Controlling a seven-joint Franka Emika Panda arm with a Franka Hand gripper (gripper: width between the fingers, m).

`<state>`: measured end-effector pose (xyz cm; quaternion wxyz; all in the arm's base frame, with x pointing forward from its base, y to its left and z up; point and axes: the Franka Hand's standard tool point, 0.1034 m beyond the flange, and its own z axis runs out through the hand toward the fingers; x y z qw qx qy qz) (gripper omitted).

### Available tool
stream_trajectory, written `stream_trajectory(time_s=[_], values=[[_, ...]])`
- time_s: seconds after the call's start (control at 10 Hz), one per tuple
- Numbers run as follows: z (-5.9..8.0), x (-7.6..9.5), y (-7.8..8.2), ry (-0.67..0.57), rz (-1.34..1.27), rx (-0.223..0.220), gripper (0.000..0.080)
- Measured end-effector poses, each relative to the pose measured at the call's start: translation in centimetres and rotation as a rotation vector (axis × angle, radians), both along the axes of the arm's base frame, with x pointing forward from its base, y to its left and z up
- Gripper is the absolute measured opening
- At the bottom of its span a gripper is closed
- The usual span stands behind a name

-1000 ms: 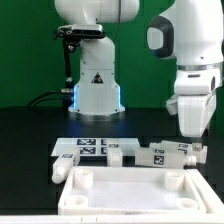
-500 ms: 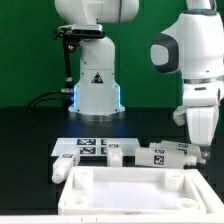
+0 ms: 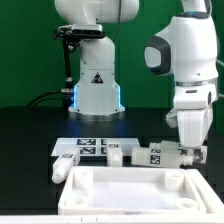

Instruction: Assemble desk

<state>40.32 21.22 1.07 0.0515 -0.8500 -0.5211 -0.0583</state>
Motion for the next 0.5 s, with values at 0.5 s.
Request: stream_trajectory(time_s=[0.5], values=[[0.12,0.03,-0.17,0.007,-0.007,-0.004,0.0284]])
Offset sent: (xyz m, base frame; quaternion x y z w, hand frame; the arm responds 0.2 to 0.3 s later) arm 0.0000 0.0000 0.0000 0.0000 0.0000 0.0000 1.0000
